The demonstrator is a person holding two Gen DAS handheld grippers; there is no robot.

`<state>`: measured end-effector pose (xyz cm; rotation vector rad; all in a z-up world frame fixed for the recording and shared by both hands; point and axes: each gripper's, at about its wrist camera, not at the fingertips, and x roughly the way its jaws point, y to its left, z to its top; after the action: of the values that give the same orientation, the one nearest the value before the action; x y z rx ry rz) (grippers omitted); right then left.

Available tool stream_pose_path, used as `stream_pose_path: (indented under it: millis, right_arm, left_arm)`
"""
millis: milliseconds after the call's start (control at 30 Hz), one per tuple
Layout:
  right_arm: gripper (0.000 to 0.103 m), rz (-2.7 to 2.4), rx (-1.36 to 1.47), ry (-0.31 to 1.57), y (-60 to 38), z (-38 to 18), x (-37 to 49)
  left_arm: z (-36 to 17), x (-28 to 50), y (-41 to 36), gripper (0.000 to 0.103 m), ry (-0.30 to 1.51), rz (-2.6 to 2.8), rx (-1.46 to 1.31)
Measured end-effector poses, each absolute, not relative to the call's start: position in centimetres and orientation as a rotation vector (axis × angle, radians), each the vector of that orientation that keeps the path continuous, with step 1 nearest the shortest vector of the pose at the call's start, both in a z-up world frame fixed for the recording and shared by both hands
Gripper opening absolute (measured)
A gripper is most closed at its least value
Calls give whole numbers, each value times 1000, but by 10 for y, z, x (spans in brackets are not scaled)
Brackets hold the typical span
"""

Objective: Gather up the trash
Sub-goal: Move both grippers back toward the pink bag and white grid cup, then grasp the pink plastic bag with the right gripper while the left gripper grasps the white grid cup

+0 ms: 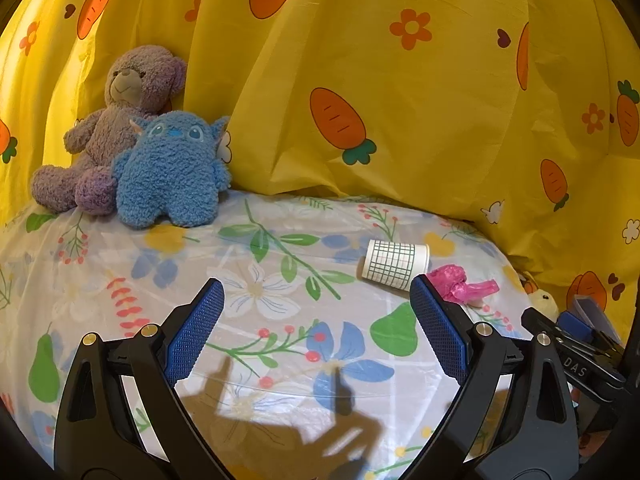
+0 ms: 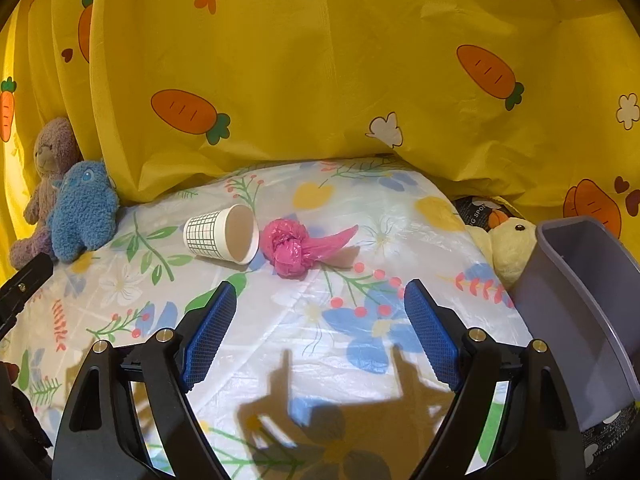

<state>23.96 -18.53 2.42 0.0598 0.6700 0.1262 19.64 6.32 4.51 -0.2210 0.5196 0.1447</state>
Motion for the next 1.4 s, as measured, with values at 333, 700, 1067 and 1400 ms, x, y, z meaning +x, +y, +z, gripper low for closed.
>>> stream_pose_path:
  millis: [333,700,1067,1400]
  right_arm:
    - [79,140,-3,738,-154,-1,315]
    - [47,161,-21,856,-148,-40,363]
    - [31,179,-35,789,-171,-21,342]
    - [32,212,-27,732,-188,-1,312]
  left_arm:
    - [40,234,60,92,548,114,-207]
    - [21,289,37,92,587,21,-195]
    - [-7,329,-2,92,665,-55,-155]
    - [-23,362,-15,92,706,-64,-135]
